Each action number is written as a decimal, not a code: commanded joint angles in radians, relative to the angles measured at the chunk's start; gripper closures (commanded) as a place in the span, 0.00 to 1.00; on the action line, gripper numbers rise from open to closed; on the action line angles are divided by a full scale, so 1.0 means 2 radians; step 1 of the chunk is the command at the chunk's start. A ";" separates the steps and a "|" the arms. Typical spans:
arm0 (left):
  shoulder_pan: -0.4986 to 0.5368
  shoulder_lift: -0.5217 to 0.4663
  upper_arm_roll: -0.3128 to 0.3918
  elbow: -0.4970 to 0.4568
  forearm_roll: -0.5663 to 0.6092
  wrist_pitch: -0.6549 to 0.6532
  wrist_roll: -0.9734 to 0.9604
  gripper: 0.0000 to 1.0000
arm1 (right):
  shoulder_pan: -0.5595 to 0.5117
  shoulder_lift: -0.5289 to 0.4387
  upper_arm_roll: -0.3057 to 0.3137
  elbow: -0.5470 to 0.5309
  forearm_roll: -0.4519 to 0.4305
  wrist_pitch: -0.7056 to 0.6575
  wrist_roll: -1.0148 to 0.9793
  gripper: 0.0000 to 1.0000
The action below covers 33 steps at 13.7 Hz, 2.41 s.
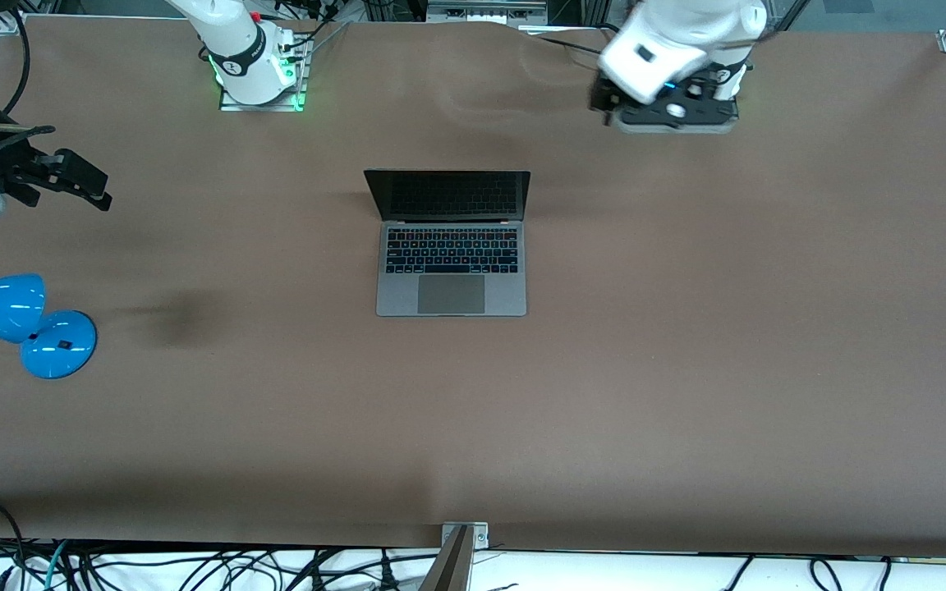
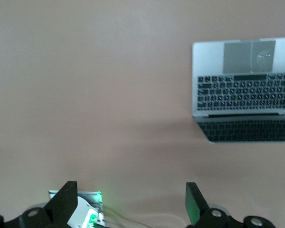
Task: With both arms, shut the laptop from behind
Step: 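Move both grippers behind the laptop lid's back edge, then lower both grippers onto the back of the open lid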
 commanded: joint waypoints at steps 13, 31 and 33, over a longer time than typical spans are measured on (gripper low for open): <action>-0.042 0.096 -0.111 -0.067 -0.054 0.131 -0.234 0.21 | 0.098 0.029 0.006 -0.011 0.005 -0.156 -0.005 0.00; -0.050 0.201 -0.100 -0.124 -0.020 0.250 -0.277 1.00 | 0.263 0.115 0.040 -0.097 0.168 -0.076 0.156 1.00; -0.049 0.214 -0.092 -0.119 0.003 0.256 -0.277 1.00 | 0.274 0.129 0.041 -0.095 0.171 -0.073 0.158 1.00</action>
